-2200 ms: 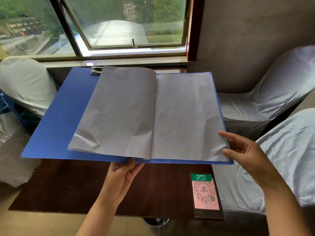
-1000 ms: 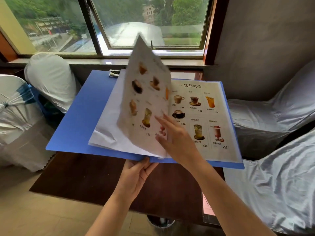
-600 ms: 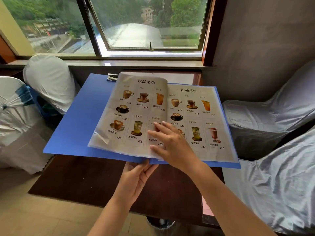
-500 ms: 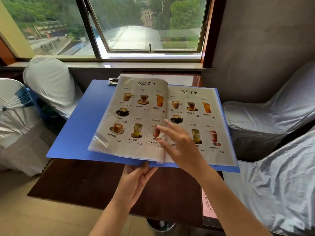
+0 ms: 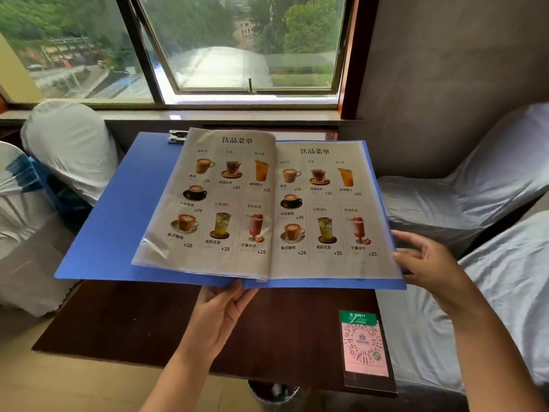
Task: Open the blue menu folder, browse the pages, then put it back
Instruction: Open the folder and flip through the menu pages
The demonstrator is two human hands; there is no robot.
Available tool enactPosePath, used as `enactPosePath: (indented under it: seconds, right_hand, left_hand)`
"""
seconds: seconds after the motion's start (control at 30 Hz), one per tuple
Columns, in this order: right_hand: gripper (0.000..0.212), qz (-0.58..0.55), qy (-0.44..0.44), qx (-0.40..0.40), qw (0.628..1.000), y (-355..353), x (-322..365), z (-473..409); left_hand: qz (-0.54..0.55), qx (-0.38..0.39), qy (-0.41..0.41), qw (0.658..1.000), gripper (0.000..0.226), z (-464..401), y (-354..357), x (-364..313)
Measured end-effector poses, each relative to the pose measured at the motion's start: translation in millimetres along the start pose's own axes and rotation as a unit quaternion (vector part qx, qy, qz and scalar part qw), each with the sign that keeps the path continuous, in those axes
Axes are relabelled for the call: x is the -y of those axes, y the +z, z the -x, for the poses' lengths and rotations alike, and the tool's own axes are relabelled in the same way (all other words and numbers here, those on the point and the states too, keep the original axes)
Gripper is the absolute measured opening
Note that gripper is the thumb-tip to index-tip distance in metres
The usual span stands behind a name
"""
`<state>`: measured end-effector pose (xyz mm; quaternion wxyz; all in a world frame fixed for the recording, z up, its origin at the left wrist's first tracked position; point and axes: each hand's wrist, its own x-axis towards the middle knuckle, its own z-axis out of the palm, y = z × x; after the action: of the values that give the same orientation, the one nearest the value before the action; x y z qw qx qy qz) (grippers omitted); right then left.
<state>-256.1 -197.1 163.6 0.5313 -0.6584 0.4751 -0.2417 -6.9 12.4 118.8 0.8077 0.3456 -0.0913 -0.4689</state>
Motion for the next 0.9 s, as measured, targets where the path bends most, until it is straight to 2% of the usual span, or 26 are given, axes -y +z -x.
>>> enactPosePath:
  seconds: [0.1,0.23,0.33,0.43,0.53,0.57,0.6,0.63,0.7,0.77,0.9]
  right_hand:
    - [0.046,-0.042,-0.005,0.013,0.999,-4,-7,0]
    - [0.058,-0.145,-0.002,0.087,0.986,-7,-7,2]
    - [0.059,-0.148,-0.033,0.08,0.985,-5,-9,3]
    - [0.051,-0.138,-0.056,0.063,0.987,0,-14,5]
    - [0.044,-0.152,-0.062,0.057,0.985,9,-21,7]
    - [0.044,-0.161,-0.061,0.054,0.984,11,-23,8]
    - [0.043,-0.171,-0.06,0.05,0.982,13,-25,8]
    - [0.042,-0.179,-0.058,0.048,0.981,13,-26,9]
    - [0.044,-0.195,-0.053,0.052,0.978,13,-29,11]
    - [0.046,-0.216,-0.046,0.071,0.973,14,-30,12]
    - [0.045,-0.238,-0.048,0.089,0.966,17,-32,14]
  left_hand:
    - [-0.004,0.007,-0.005,1.0,0.048,-1,1,0]
    - [-0.005,0.011,-0.005,1.0,0.049,-1,-1,0]
    - [-0.041,0.019,0.004,0.999,0.045,-2,-3,0]
    - [-0.176,0.022,0.051,0.983,0.039,-1,-2,1]
    - [-0.366,0.032,0.1,0.925,0.037,0,-2,-1]
    - [-0.417,0.043,0.102,0.902,0.037,0,-3,-4]
    - [-0.432,0.062,0.089,0.895,0.038,0,-4,-9]
    - [-0.411,0.091,0.062,0.905,0.041,-1,-6,-14]
    - [-0.233,0.136,-0.015,0.963,0.047,-1,-7,-26]
    - [-0.097,0.146,-0.061,0.983,0.043,-2,-5,-33]
    - [-0.172,0.1,-0.044,0.979,0.046,-9,4,-33]
